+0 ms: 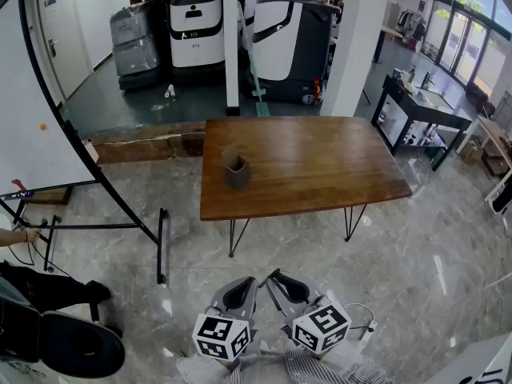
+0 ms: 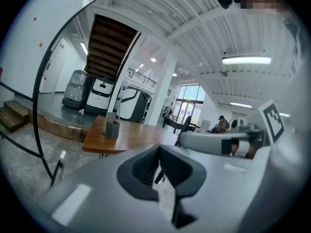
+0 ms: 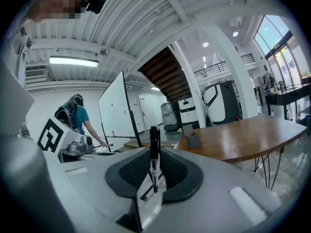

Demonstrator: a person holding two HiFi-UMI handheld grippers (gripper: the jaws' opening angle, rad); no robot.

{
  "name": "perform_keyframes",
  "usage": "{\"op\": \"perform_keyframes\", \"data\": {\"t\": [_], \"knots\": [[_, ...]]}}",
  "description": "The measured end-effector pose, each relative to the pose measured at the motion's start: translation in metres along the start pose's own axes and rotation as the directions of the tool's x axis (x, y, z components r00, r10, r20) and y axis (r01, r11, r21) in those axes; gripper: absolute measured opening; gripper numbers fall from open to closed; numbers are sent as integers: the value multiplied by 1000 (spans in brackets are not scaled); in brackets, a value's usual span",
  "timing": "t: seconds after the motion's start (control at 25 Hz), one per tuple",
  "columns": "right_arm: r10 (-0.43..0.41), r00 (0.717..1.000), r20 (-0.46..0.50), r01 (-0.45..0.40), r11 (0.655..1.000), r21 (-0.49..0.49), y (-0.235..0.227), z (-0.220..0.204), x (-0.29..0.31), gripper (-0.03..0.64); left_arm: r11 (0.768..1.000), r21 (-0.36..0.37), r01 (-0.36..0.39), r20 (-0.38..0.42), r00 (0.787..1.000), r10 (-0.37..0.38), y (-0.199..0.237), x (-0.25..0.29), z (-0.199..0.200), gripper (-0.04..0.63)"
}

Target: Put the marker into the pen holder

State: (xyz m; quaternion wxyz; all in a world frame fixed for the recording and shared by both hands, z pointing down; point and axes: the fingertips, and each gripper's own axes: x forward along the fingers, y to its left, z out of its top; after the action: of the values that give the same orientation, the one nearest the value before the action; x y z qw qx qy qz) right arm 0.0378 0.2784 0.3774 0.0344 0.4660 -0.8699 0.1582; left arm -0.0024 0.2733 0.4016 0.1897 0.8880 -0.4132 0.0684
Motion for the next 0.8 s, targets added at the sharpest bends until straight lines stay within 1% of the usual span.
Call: {"op": "perform_keyframes", "data": {"t": [0.12,0.24,0.44,0.56,0.8], "knots": [[-3,1000,-4,3,1000,13,-15,0,14,58,1000,-14,-2,-11,1000,2,11,16,1,8],[-1,1000,-5,1,1000,10,-29,4,32,58,1000,-18,-10,-2,1000,10,27,34,9,8],[6,1000,-3,-6,1000,10,-56,14,80,58,999,-26,-22,-3,1000,22,67,70,22,8],[1,1000,-1,-1,1000,6,-76,27,116,60,999,-39,-22,0,1000,22,96,98,38,8],[-22,1000,-5,22,1000,13,-117,66,189,58,998,-70,-3,-27,1000,1,151,157,81,8]]}}
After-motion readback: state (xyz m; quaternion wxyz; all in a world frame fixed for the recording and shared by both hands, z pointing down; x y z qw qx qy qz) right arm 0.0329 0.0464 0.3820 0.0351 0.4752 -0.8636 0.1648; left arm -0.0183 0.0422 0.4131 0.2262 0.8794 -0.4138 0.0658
